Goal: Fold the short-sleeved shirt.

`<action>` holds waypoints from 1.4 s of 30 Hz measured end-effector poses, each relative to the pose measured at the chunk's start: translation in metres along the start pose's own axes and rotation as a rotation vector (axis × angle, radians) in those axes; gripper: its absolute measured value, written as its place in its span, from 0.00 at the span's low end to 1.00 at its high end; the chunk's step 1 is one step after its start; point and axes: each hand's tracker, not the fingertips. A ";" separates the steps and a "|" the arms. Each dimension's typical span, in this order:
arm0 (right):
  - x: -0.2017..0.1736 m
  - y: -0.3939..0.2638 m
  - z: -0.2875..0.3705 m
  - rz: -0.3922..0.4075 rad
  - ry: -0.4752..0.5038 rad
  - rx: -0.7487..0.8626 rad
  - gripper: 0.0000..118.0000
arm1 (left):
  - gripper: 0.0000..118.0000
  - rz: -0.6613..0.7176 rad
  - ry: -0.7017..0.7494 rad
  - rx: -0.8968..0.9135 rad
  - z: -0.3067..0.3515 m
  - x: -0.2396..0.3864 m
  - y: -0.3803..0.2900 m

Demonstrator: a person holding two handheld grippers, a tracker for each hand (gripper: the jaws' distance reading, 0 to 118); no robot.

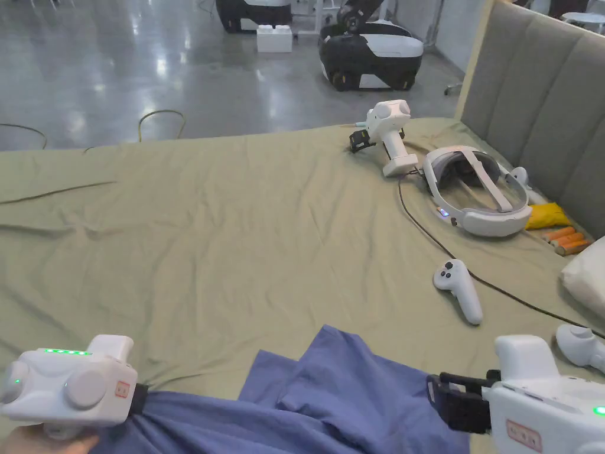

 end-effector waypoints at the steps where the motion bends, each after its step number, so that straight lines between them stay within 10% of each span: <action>1: 0.007 0.009 -0.024 -0.023 0.000 -0.025 0.68 | 0.10 -0.007 -0.002 -0.011 -0.001 0.001 -0.001; 6: 0.029 0.002 -0.136 -0.003 -0.064 -0.440 0.44 | 0.10 -0.079 0.036 -0.001 -0.002 0.009 -0.004; 8: 0.007 -0.002 -0.113 0.120 -0.115 -0.276 0.42 | 0.10 -0.083 0.038 0.002 -0.001 0.010 -0.004; 11: -0.002 -0.005 -0.110 0.162 -0.129 -0.300 0.04 | 0.10 -0.064 0.026 0.007 0.002 0.007 -0.005; 23: 0.007 0.042 0.113 -0.102 0.110 0.227 0.03 | 0.09 0.233 -0.303 0.603 0.272 -0.076 -0.114; 42: -0.091 0.232 0.301 0.031 0.059 0.730 0.03 | 0.09 0.257 -0.022 1.135 0.524 -0.153 -0.086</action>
